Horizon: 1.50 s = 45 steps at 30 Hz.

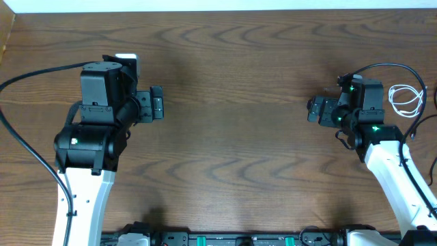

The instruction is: Untangle cables

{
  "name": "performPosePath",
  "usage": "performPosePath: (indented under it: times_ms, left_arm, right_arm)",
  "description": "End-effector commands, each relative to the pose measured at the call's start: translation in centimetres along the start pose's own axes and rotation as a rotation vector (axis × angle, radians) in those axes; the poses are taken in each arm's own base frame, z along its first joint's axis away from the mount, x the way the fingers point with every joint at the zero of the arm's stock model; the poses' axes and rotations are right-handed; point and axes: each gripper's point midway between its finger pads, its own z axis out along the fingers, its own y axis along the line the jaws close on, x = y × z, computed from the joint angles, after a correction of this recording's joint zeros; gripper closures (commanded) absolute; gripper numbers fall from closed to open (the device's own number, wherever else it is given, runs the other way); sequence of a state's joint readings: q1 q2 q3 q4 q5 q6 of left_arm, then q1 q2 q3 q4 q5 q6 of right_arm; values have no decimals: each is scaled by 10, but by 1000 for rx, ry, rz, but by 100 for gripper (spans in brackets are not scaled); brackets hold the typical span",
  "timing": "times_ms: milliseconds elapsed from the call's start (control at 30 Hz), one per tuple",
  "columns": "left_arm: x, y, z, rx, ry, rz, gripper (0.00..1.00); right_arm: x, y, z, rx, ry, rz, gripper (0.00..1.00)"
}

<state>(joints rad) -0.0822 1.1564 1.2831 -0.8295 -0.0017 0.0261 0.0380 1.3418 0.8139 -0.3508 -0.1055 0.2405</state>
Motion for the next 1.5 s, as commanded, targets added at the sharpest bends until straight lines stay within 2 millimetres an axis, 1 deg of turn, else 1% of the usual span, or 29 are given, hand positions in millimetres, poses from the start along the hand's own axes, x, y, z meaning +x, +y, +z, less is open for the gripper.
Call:
performPosePath:
  times_ms: [0,233,367,400,467,733,833,900,1000,1067,1100,1233,1333,1367,1433,1467]
  left_arm:
    - [-3,0,-2,2,-10,5,8]
    - [-4,0,-3,2,-12,5,8]
    - [-6,0,-10,3,-32,4,8]
    - [-6,0,-12,3,-39,3,9]
    - [-3,1,-17,3,-37,3,8]
    - [22,3,-46,2,-5,5,7]
    - [23,4,-58,5,-35,3,7]
    - [24,0,-64,29,-64,2,7]
    - [26,0,-69,31,-87,1,7]
    - [26,1,-71,32,-131,-1,8]
    - [23,0,-71,34,-179,-2,8]
    - [19,0,-64,39,-298,-8,8]
    - [26,-1,-54,43,-398,-12,8]
    - [30,-2,-51,50,-459,-13,8]
    - [32,-3,-50,63,-526,-12,8]
    - [32,-6,-52,79,-606,-11,8]
  right_arm:
    - [1,3,0,-10,4,-15,1]
    - [1,3,0,-10,3,-15,1]
    - [1,3,0,-10,4,-15,1]
    - [1,3,0,-10,4,-15,1]
    - [1,3,0,-10,4,-15,1]
    - [1,3,0,-10,3,-15,1]
    - [1,3,0,-10,4,-15,1]
    - [1,3,0,-10,4,-15,1]
    - [1,3,0,-10,4,-15,1]
    - [1,3,0,-10,4,-15,1]
    - [1,3,0,-10,4,-15,1]
    - [1,3,0,-10,4,-15,1]
    - [1,3,0,-10,3,-15,1]
    - [1,3,0,-10,4,-15,1]
    - [1,3,0,-10,4,-15,1]
    - [1,3,0,-10,4,-15,1]
